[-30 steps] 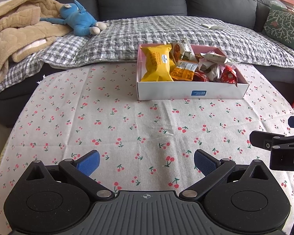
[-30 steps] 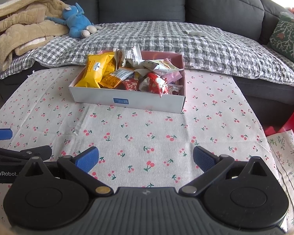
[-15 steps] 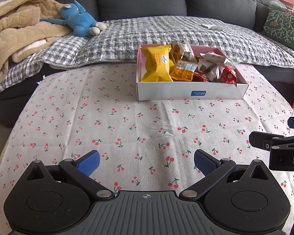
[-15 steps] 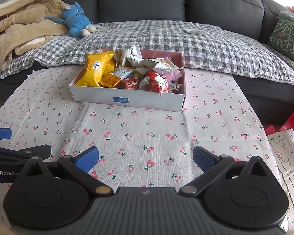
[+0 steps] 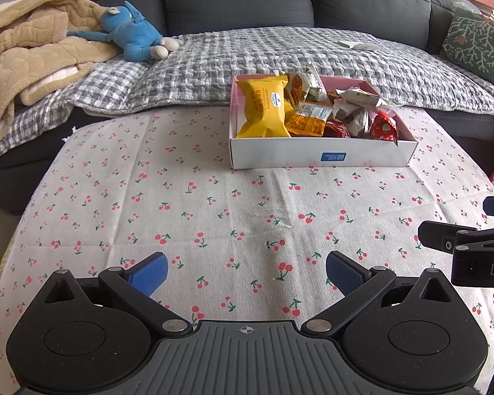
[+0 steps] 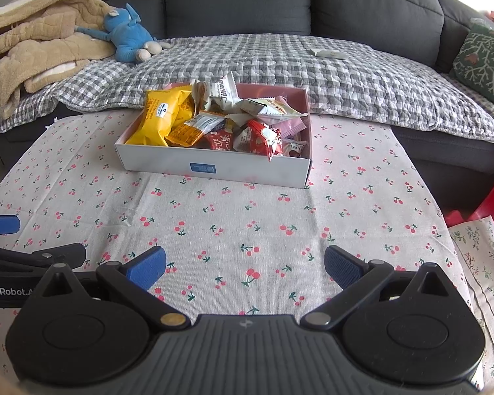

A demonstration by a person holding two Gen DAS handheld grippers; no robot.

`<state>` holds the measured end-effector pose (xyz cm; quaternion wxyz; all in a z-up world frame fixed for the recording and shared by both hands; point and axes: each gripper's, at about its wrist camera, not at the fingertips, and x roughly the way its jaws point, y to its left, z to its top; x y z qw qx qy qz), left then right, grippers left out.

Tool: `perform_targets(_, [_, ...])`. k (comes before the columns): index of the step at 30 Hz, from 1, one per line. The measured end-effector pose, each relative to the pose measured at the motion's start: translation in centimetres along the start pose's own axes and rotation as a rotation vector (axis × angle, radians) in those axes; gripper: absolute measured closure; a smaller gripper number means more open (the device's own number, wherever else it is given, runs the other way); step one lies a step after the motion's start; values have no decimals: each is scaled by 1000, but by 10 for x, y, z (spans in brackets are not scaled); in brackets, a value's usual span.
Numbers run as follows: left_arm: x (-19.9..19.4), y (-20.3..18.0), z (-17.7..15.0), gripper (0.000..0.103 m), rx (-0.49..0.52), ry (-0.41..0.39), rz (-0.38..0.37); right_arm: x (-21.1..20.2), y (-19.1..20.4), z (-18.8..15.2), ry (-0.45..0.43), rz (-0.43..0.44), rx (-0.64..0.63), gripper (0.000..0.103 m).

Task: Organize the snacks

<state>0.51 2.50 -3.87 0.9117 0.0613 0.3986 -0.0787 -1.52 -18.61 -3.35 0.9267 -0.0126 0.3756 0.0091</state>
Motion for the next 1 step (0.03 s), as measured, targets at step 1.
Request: perform_targets(1, [0,0,0,0,1,0,1,0,0,0,0,0,0,0])
